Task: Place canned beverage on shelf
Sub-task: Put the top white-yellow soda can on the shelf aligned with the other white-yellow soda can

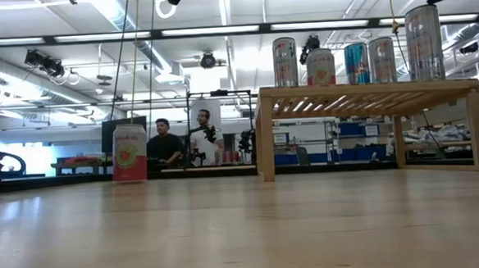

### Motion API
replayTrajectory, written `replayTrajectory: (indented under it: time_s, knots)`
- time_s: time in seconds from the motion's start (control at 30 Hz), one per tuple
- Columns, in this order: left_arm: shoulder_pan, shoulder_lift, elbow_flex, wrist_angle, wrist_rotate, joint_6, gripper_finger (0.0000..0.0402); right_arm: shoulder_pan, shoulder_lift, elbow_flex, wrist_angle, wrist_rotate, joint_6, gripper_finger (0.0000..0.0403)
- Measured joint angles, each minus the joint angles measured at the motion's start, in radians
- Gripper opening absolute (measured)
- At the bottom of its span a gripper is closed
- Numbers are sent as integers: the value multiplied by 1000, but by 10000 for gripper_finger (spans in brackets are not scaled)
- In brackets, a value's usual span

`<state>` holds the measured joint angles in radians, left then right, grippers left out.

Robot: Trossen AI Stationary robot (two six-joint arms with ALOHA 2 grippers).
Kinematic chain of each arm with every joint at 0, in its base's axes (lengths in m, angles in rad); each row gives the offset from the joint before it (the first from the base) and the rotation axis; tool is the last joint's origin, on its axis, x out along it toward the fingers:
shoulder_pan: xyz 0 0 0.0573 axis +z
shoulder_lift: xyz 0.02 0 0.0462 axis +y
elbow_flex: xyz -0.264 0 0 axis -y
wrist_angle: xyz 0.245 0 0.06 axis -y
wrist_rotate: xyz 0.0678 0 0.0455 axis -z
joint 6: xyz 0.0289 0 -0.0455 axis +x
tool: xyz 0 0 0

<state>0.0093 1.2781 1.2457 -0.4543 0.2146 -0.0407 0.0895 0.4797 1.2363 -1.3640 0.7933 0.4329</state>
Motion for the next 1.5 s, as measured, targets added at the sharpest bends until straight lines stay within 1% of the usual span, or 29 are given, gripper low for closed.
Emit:
replayTrajectory:
  time_s: [0.23,0.4,0.5,0.73,0.87,1.1,1.33,1.4,1.5]
  knots:
    - [0,0,0,-11,0,0,300,0,0,0,0,51,35,297]
    - [0,0,0,-17,0,0,300,0,0,-1,1,54,70,297]
    - [0,0,0,-17,0,0,300,0,0,-27,2,65,73,297]
    - [0,0,0,-16,0,-1,300,0,1,-102,55,79,-4,297]
    - [0,0,1,-16,0,-1,300,0,0,-120,69,84,9,297]
    - [0,0,1,-16,0,-1,300,0,0,-138,72,118,15,297]
    - [0,0,1,-16,0,-1,300,0,2,-139,72,119,24,297]
    - [0,0,1,-16,0,-1,300,0,2,-140,84,109,-2,297]
    - [0,0,1,-16,0,-1,300,0,4,-130,150,95,-62,297]
